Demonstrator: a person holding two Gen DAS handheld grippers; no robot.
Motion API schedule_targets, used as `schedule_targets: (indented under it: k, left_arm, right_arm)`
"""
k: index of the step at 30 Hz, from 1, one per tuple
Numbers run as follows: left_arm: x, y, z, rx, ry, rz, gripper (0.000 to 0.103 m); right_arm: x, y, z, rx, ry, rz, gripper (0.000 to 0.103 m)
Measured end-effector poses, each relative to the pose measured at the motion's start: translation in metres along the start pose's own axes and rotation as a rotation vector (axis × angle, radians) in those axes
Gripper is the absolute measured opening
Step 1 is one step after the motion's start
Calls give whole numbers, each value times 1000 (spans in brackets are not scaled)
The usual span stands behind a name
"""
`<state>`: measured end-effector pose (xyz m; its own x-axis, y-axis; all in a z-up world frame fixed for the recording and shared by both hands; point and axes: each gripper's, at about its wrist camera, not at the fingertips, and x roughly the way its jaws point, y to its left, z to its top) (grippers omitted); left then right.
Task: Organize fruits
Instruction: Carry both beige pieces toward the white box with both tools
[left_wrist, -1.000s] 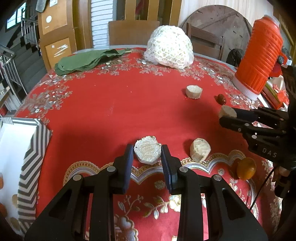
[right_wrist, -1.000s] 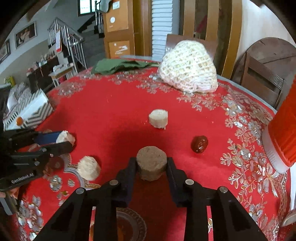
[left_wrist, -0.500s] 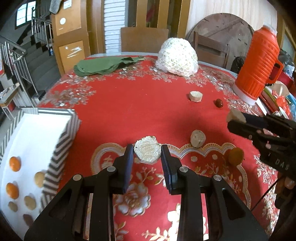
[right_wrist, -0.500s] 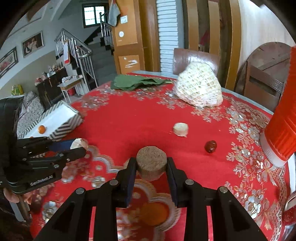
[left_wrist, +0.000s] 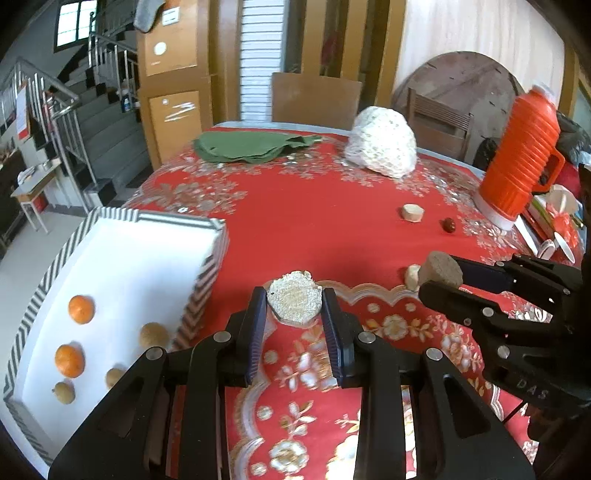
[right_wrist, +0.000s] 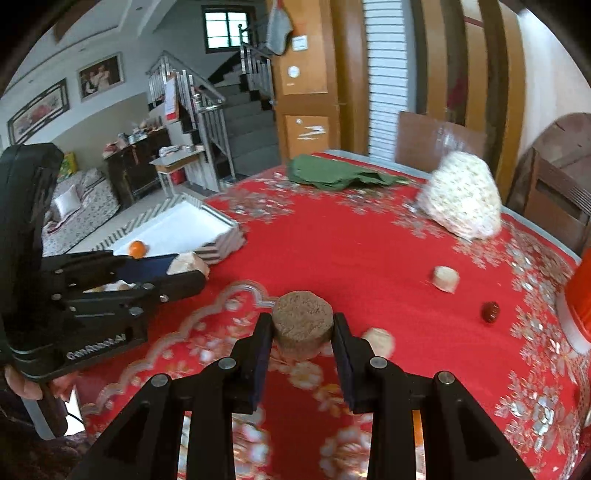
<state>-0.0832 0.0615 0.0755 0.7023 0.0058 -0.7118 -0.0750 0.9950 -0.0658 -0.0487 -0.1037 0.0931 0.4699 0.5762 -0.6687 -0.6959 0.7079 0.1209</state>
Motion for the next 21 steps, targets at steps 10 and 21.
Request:
schedule_targets:
  k: [10, 21]
  left_arm:
    - [-20, 54, -2, -80, -32, 69, 29]
    - [-29, 119, -3, -182, -44, 154, 29]
  right_arm:
    - [29, 57, 24, -100, 28, 104, 31]
    - [68, 105, 53, -194, 66, 173, 31]
